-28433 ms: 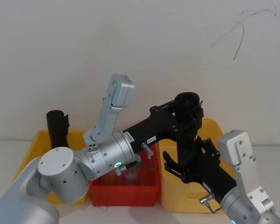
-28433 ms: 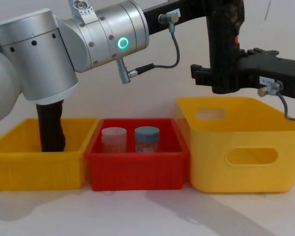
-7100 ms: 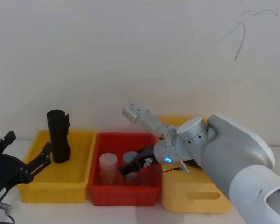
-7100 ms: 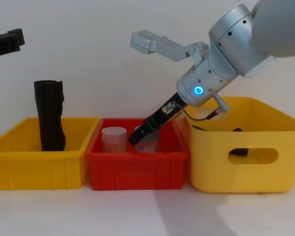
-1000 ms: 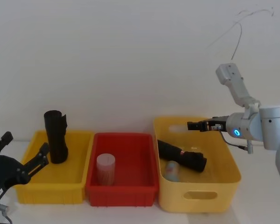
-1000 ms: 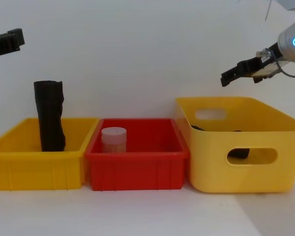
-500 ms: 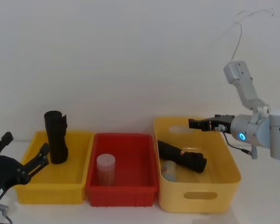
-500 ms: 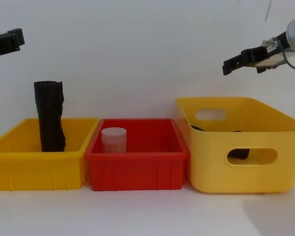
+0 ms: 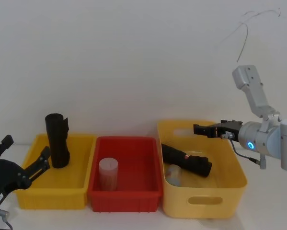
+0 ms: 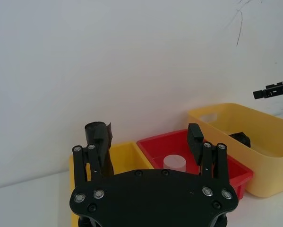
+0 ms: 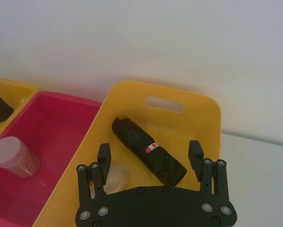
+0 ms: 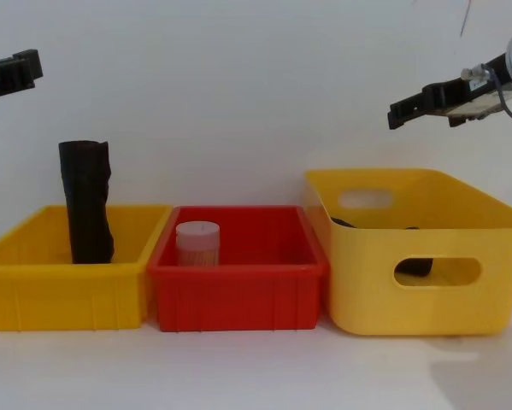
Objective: Pick up the garbage bag with the one hand and transfer it to the other hand.
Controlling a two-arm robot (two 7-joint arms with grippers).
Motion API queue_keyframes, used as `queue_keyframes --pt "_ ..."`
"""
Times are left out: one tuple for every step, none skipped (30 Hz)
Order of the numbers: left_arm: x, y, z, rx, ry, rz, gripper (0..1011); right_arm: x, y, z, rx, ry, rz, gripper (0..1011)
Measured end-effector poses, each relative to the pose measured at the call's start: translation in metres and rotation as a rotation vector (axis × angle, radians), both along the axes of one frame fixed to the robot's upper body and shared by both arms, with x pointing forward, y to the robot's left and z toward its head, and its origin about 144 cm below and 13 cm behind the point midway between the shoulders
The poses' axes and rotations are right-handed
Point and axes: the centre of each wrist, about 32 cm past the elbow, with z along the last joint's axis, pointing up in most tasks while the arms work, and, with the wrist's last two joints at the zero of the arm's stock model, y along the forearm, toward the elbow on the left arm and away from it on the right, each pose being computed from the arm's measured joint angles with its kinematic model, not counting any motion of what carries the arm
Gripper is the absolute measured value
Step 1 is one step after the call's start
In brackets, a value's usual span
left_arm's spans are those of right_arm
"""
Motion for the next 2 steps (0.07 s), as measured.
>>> queue_keyframes --pt "0.0000 0.0000 0.0000 0.000 0.000 0.000 1001 -0.0010 0.0000 0.0001 0.001 -0.001 0.000 999" --pt "0.0000 0.0000 0.0000 0.000 0.000 0.000 1001 -0.0015 0.0000 0.0000 0.002 -0.001 0.001 1000"
